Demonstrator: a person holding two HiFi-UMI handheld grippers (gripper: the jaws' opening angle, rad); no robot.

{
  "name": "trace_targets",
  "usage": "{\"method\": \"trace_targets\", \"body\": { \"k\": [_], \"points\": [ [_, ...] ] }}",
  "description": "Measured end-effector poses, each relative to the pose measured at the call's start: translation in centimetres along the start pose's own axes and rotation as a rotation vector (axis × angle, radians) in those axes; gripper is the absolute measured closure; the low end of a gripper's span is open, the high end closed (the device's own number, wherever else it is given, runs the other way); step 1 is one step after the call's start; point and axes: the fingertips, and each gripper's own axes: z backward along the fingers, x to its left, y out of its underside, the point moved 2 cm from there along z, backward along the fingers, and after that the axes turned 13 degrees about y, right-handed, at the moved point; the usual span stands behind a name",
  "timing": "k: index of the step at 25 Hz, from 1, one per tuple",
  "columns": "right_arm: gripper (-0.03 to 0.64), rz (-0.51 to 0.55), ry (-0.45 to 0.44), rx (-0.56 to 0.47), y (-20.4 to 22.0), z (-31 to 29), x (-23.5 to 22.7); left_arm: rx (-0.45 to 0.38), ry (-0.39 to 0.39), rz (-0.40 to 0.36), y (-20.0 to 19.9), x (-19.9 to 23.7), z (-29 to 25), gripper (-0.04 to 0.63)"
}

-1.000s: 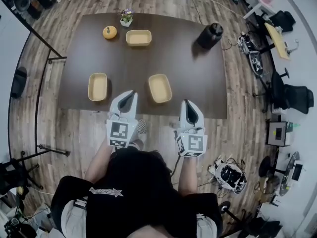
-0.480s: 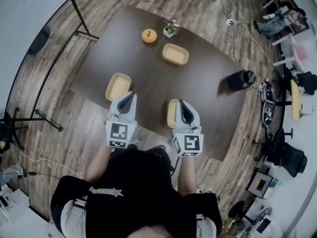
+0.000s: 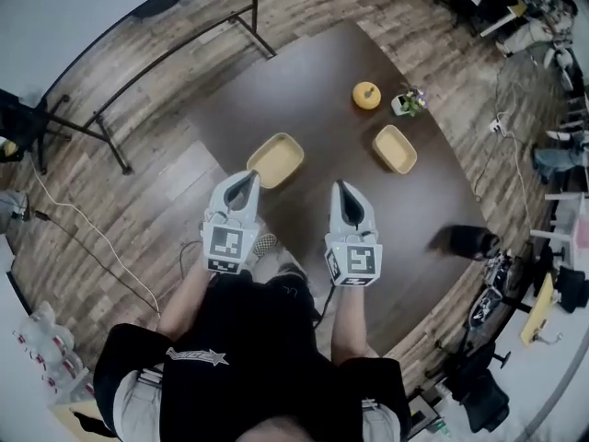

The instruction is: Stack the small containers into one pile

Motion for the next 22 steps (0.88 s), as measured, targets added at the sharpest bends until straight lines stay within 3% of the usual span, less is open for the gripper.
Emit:
{"method": "trace_targets", "body": {
  "k": [5,17,18,19,22],
  "points": [
    [0.612,0.030,-0.167,0.041,2.5,-6.9,-0.5,0.038,-0.148,0.065,2.4,1.9,-2.7,0.584],
    [0.611,0.220,-0.394,0.227,11.8,-15.3,2.2,0.151,-0.303,0.216,10.7,3.8,-3.6,0.584],
    [0.553,0.231,-0.422,0.246,12.5,-15.9,2.5,0.161,-0.310,0.228,11.3,3.8,-3.7,0.584],
    [0.439,0.235,-0.453,0.267,13.1,-16.3,2.8,0.169,-0.318,0.241,12.0,3.8,-3.7,0.584],
    [0.425,0.236,-0.516,0.317,14.9,-17.4,3.8,0.186,-0.345,0.275,13.7,3.8,-3.5,0.584]
  ]
}}
